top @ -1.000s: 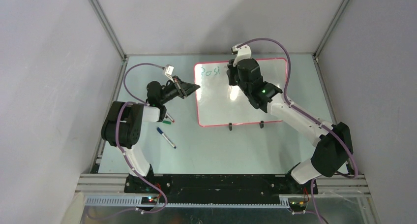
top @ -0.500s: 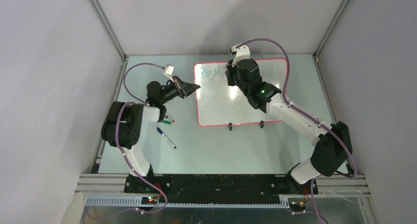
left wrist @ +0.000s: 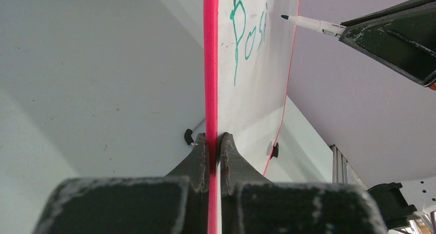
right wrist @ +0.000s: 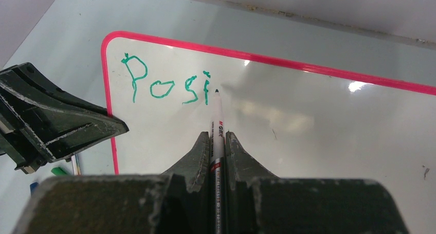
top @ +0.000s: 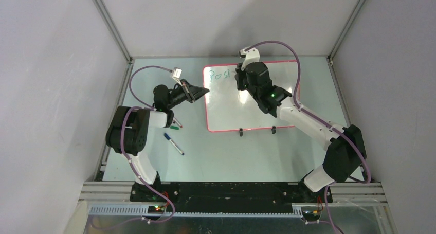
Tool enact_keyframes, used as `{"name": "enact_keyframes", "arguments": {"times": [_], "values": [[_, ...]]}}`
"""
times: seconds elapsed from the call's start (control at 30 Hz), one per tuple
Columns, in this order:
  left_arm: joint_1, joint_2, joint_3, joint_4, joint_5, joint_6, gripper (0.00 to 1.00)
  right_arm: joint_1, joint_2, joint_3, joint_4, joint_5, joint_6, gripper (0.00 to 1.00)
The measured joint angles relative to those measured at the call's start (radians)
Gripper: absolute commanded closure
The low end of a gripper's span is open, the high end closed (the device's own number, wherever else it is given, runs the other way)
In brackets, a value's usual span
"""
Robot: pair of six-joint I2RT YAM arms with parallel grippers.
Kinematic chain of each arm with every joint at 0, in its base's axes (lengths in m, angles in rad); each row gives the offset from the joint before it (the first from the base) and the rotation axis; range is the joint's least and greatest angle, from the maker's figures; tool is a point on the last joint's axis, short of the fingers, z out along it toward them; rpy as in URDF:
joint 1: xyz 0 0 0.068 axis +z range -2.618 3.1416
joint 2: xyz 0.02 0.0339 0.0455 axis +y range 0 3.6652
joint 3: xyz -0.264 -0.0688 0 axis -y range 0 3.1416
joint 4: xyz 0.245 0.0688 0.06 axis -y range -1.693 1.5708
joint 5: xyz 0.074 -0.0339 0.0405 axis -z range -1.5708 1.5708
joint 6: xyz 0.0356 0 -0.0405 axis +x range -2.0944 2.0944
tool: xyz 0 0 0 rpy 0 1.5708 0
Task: Write a sentence on the whiteboard
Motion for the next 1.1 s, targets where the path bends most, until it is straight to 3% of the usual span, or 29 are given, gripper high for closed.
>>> {"name": "enact_keyframes", "arguments": {"times": [1.1], "values": [[0.000, 0.000, 0.000, -0.004, -0.003, 0.000, 1.00, -0.007, 0.032, 0.000, 0.006, 0.011, 0.000, 1.00]]}}
